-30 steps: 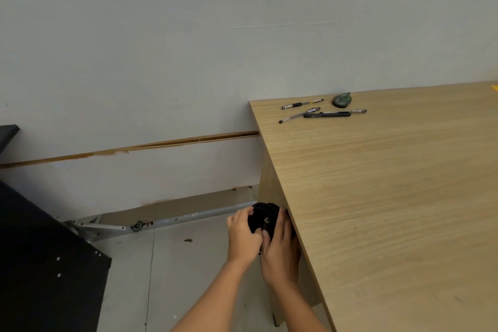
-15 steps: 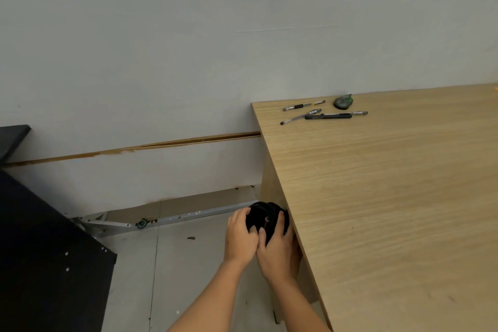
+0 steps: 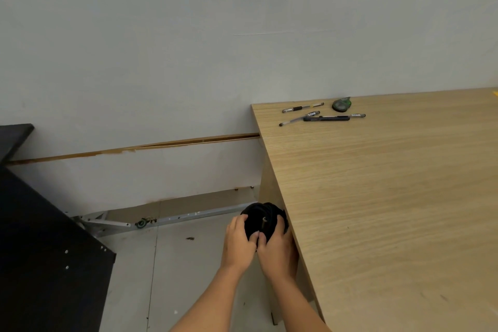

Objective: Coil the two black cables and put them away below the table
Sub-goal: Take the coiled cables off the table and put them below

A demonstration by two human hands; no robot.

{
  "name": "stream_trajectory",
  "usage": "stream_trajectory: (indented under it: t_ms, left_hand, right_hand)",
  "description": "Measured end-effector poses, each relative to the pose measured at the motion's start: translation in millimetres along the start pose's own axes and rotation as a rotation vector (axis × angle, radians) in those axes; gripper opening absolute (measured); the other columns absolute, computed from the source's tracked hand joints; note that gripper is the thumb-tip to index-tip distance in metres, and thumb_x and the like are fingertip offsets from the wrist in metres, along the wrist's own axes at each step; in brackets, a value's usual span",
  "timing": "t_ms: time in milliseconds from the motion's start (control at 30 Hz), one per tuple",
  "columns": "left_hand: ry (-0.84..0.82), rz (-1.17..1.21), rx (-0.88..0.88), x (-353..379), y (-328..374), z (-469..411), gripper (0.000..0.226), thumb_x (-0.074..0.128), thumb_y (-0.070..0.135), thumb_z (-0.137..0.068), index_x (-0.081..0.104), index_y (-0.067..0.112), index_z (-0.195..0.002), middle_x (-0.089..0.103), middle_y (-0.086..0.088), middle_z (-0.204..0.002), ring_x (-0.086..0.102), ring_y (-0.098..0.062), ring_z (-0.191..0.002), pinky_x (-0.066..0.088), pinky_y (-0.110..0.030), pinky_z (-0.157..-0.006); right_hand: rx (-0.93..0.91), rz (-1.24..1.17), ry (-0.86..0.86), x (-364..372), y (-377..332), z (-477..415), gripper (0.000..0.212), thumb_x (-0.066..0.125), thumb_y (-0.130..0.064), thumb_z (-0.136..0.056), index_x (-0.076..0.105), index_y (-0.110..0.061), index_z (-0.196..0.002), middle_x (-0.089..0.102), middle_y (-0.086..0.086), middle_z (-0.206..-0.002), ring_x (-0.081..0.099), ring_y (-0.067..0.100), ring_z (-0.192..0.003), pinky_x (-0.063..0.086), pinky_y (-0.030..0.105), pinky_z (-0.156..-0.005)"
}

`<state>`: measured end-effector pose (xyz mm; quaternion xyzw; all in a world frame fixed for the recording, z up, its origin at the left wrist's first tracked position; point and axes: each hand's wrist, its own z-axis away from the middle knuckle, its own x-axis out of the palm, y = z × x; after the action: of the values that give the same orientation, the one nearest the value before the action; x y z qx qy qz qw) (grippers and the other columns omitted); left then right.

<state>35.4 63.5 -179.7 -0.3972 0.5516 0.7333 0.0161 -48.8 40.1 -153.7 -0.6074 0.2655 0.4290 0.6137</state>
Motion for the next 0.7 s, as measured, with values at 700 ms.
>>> stream_trajectory:
  t_ms: [700]
  left_hand:
    - [0.011,-0.081,0.048,-13,14,11,0.037,0.034,0.011,-0.099,0.047,0.011,-0.133,0.05,0.0,-0.132,0.041,-0.015,-0.123,0.032,-0.023,-0.103]
  right_hand:
    - [-0.07,-0.045,0.169,2,7,9,0.051,0.056,-0.009,-0.087,0.046,0.0,-0.137,0.051,0.025,-0.134,0.051,0.038,-0.123,0.043,0.047,-0.102]
